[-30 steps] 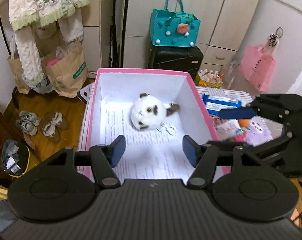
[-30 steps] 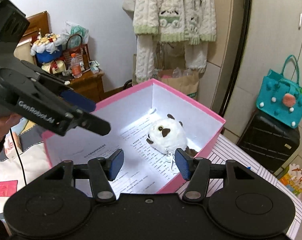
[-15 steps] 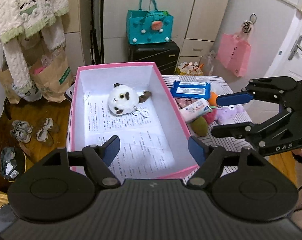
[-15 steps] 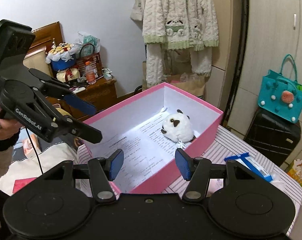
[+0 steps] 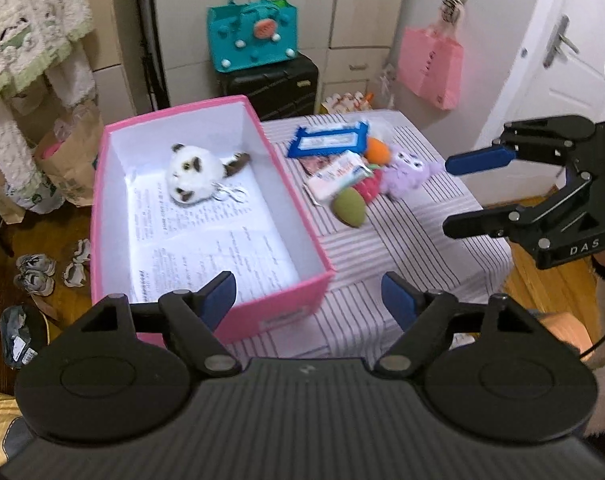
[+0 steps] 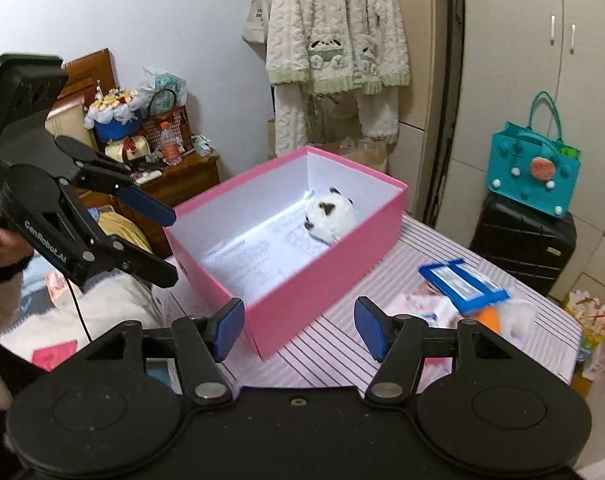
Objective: Organize soft objects
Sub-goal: 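Move the left tool back to the pile of soft items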
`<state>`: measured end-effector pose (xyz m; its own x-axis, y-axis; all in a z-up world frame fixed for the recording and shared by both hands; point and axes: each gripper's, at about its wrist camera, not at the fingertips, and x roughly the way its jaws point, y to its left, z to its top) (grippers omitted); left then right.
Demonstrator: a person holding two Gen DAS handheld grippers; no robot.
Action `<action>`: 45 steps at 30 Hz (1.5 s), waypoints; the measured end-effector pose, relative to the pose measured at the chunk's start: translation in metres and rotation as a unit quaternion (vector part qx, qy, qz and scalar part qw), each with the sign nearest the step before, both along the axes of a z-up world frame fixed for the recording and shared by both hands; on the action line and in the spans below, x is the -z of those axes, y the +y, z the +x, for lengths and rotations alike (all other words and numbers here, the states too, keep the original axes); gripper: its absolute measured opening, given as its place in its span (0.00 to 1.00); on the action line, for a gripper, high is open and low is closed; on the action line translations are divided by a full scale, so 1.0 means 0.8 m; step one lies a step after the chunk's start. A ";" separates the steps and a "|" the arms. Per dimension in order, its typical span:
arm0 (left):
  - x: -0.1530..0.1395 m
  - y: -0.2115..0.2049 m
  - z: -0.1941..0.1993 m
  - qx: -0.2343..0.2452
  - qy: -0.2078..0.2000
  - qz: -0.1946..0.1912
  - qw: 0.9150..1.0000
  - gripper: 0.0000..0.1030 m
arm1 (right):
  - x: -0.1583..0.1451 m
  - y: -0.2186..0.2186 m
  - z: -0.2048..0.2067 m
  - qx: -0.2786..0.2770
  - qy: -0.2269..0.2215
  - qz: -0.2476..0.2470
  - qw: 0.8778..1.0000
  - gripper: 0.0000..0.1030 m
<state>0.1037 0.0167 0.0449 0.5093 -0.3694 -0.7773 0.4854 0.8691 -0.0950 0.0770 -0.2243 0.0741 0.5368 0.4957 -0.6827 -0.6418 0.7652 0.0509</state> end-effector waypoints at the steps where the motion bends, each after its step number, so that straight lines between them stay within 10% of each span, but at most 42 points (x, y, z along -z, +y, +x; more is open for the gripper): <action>1: 0.002 -0.007 -0.002 0.007 0.001 0.004 1.000 0.77 | 0.001 -0.005 -0.004 0.001 -0.003 -0.004 1.000 0.64; 20: 0.060 -0.133 0.017 0.065 -0.041 -0.016 0.997 0.77 | 0.061 -0.104 0.007 0.034 0.011 -0.005 0.999 0.67; 36: 0.140 -0.202 0.077 -0.002 -0.082 0.076 0.994 0.76 | 0.127 -0.144 0.093 0.085 -0.001 -0.010 0.996 0.67; 45: 0.166 -0.216 0.109 -0.036 -0.079 0.057 0.995 0.73 | 0.150 -0.149 0.151 0.107 0.005 0.017 0.994 0.67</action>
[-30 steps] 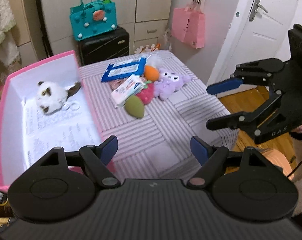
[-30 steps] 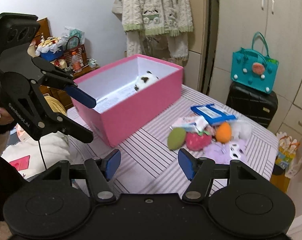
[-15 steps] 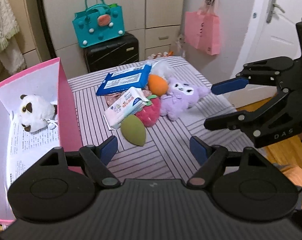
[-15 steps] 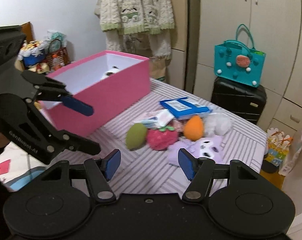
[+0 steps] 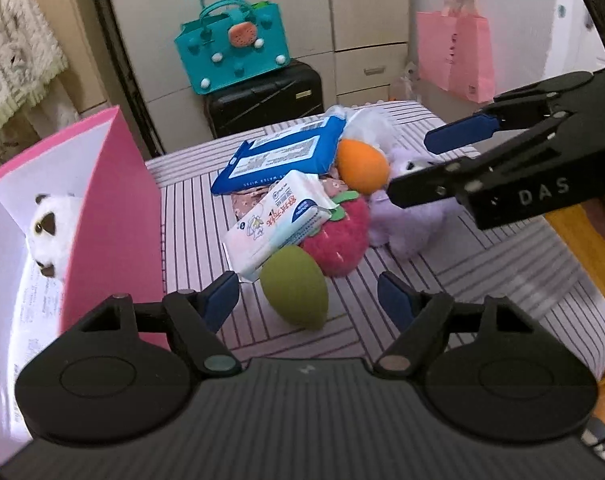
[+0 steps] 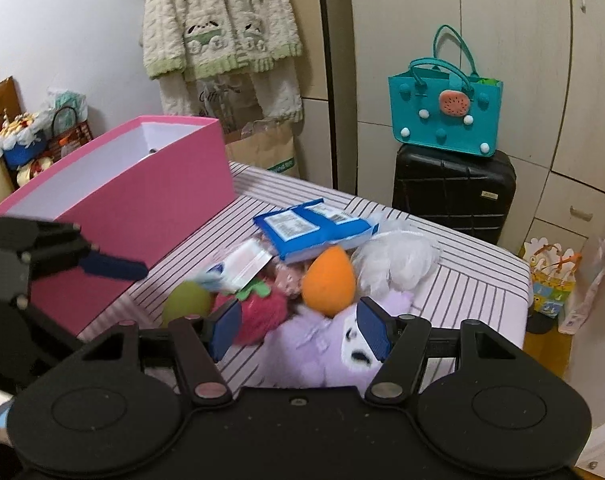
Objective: Organize soft objects
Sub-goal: 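Move the left tool back to the pile of soft items, then grasp the green sponge with the left gripper while the right gripper grasps the orange sponge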
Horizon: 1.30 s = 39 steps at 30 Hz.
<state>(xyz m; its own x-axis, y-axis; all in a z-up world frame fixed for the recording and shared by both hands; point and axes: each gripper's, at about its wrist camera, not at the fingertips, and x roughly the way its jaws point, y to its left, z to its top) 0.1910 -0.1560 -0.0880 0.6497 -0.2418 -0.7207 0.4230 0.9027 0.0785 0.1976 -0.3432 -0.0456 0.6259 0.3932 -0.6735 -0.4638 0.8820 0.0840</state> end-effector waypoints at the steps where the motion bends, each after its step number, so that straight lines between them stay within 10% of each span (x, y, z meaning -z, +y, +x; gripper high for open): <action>1: 0.005 -0.001 0.004 -0.010 0.006 -0.004 1.000 0.73 | 0.004 0.001 0.006 0.001 0.001 -0.002 1.000 0.67; 19: 0.035 0.015 0.027 -0.051 0.014 -0.031 0.998 0.58 | 0.043 0.007 0.052 0.017 0.002 0.003 1.000 0.54; 25: 0.038 0.015 0.030 -0.052 0.027 -0.047 0.997 0.38 | 0.048 0.012 0.044 0.020 -0.007 0.003 1.000 0.41; 39: 0.024 0.024 0.011 -0.055 0.015 -0.071 0.996 0.36 | 0.027 0.016 0.004 0.022 -0.015 0.005 1.000 0.41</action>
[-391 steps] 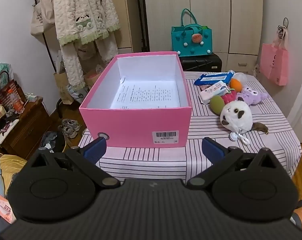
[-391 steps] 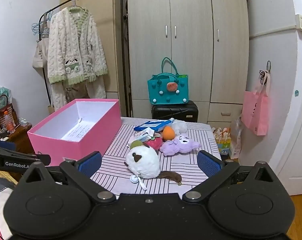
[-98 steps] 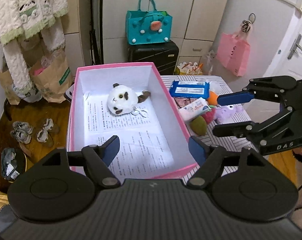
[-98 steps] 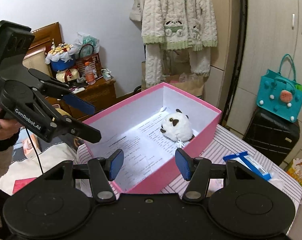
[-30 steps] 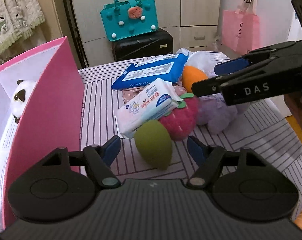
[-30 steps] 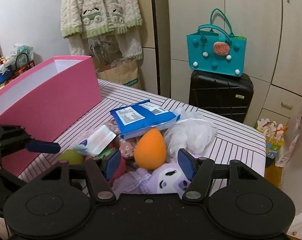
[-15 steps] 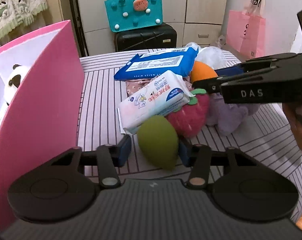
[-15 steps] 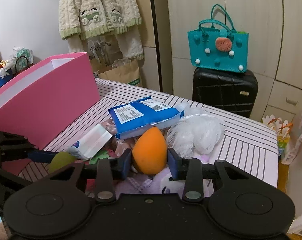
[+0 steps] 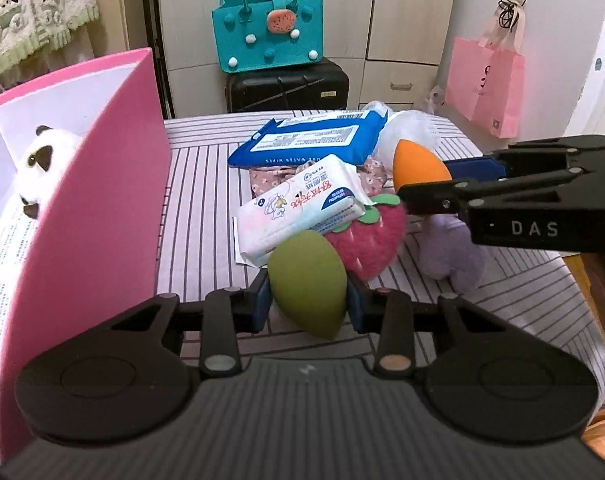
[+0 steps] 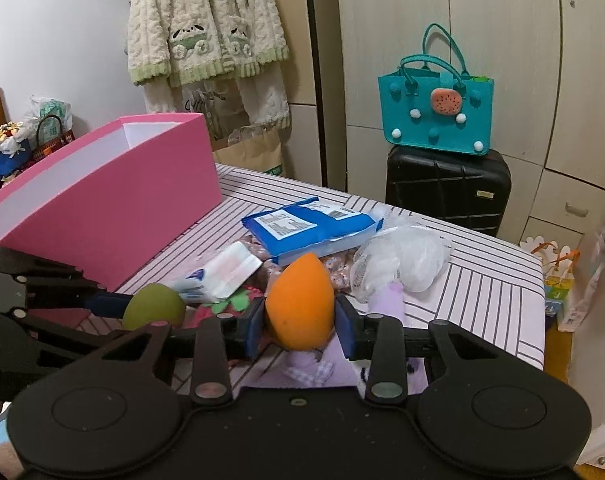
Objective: Organize soft objects
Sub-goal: 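Grasp the green sponge with the left gripper while the right gripper grasps the orange sponge, then carry the green sponge with the left gripper while the right gripper carries the orange sponge to the box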
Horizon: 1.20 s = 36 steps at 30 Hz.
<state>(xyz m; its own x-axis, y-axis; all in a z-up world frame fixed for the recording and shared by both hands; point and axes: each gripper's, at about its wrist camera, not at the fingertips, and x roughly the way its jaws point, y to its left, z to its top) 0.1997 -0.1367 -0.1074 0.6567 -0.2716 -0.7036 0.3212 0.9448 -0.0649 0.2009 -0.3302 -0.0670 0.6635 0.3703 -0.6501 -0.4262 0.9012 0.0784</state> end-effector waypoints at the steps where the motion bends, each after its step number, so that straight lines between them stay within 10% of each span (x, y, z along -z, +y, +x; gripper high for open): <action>1: -0.001 0.001 -0.002 0.000 -0.002 -0.001 1.000 0.36 | -0.002 0.001 -0.003 -0.001 0.000 0.001 1.000 0.41; 17: -0.036 0.022 -0.051 0.021 0.002 -0.033 0.999 0.36 | -0.019 0.003 -0.057 -0.003 0.028 0.030 0.999 0.41; 36: -0.091 0.046 -0.133 0.094 0.028 0.026 0.995 0.36 | -0.066 0.020 -0.150 -0.064 0.091 0.024 0.994 0.41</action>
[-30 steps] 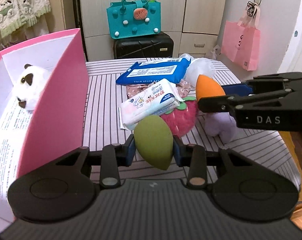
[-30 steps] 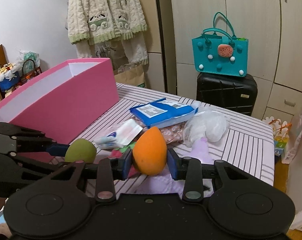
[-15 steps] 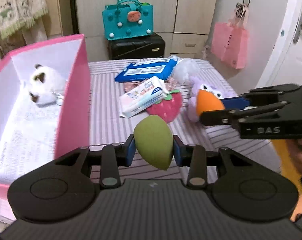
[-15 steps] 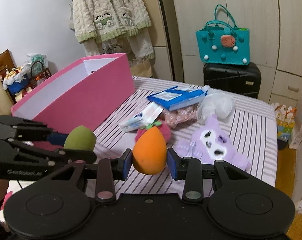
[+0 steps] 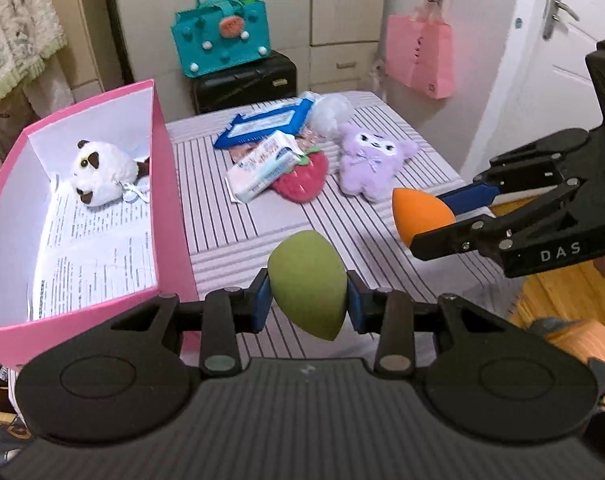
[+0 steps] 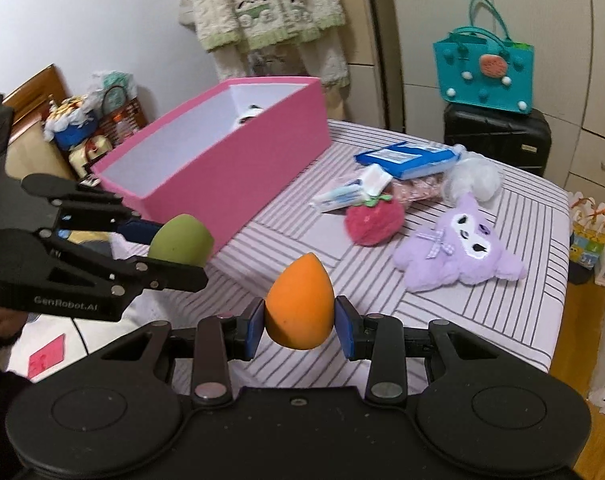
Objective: Organize soft objects
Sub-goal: 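Carry the green sponge with the left gripper while the right gripper carries the orange sponge to the box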
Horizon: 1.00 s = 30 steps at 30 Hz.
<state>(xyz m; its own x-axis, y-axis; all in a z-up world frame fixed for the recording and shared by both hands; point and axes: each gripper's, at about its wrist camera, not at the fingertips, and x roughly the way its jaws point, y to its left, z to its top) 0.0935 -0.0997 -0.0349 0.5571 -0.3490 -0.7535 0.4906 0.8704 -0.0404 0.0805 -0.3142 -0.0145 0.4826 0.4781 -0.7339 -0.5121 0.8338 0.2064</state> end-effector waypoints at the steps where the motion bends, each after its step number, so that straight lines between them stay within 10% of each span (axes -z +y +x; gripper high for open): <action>1: -0.004 0.004 -0.001 0.006 0.013 -0.002 1.000 0.36 | -0.007 0.002 -0.005 -0.002 -0.001 -0.004 1.000 0.41; 30: -0.077 0.148 0.046 -0.055 0.008 -0.026 0.998 0.36 | -0.104 0.141 0.035 -0.127 -0.074 0.024 0.989 0.42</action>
<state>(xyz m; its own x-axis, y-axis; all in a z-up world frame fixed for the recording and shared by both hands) 0.1303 0.0184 0.0268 0.5825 -0.3244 -0.7453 0.3905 0.9159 -0.0935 0.1084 -0.2017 0.0685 0.4424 0.6309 -0.6373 -0.7318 0.6648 0.1501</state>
